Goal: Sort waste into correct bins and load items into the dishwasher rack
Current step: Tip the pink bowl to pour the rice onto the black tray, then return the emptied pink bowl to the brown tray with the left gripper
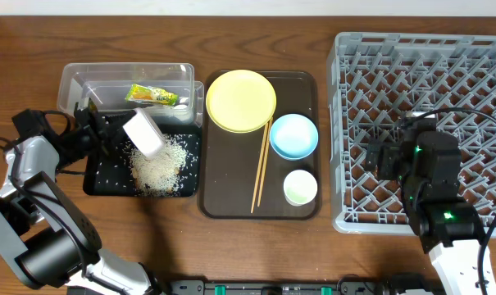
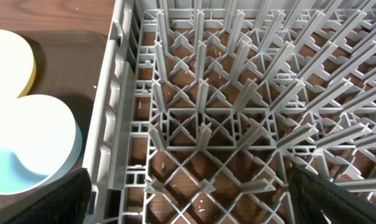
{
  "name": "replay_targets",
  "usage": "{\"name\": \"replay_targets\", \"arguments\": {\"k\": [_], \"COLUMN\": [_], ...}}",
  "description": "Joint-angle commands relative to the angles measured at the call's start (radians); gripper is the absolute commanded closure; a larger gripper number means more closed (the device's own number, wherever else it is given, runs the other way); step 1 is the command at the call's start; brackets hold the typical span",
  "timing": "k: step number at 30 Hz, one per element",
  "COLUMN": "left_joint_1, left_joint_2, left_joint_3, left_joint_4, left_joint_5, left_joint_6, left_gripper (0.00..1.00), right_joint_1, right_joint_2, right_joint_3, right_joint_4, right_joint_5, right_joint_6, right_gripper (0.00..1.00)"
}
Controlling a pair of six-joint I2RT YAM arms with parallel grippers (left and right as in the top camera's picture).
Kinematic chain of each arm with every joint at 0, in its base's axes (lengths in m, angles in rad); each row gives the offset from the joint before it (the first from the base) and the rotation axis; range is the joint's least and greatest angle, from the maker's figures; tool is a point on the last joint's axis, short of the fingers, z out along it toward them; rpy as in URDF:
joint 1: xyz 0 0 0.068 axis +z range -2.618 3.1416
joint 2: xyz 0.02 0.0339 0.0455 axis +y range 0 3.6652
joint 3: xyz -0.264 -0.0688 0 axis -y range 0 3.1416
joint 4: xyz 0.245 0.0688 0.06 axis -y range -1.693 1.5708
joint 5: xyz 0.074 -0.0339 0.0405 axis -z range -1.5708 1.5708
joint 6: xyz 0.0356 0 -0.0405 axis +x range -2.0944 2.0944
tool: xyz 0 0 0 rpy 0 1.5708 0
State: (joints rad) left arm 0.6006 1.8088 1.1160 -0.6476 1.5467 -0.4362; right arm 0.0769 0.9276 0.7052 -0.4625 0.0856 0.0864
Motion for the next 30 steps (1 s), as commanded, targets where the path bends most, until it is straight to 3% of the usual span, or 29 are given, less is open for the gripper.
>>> {"name": "replay_targets", "arguments": {"k": [1, 8, 12, 19, 26, 30], "left_joint_1": [0.004, -0.041, -0.137, -0.443, -0.834, -0.984], "left_joint_2": [0.003, -0.049, -0.138, -0.288, -0.279, -0.238], "left_joint_3": [0.001, 0.001, 0.001, 0.001, 0.001, 0.001], "left_joint_4": [-0.002, -0.001, 0.003, 0.003, 0.028, 0.057], "left_joint_5": [0.026, 0.024, -0.101, -0.649, -1.271, -1.446], "left_joint_6": [0.058, 0.142, 0.171, 0.172, 0.250, 0.253], "left_gripper": [0.94, 0.94, 0.94, 0.94, 0.94, 0.94], "right_joint_1": [0.009, 0.009, 0.009, 0.009, 0.009, 0.009], "right_joint_2": [0.000, 0.000, 0.000, 0.000, 0.000, 0.000], "right_joint_3": [0.018, 0.018, 0.018, 0.018, 0.018, 0.018], "right_joint_4": [-0.002, -0.002, -0.002, -0.002, -0.002, -0.002], "right_joint_5": [0.000, 0.000, 0.000, 0.000, 0.000, 0.000], "right_joint_6": [-0.001, -0.001, -0.001, -0.001, -0.002, -0.002], "right_gripper": [0.01, 0.01, 0.01, 0.01, 0.01, 0.01]}}
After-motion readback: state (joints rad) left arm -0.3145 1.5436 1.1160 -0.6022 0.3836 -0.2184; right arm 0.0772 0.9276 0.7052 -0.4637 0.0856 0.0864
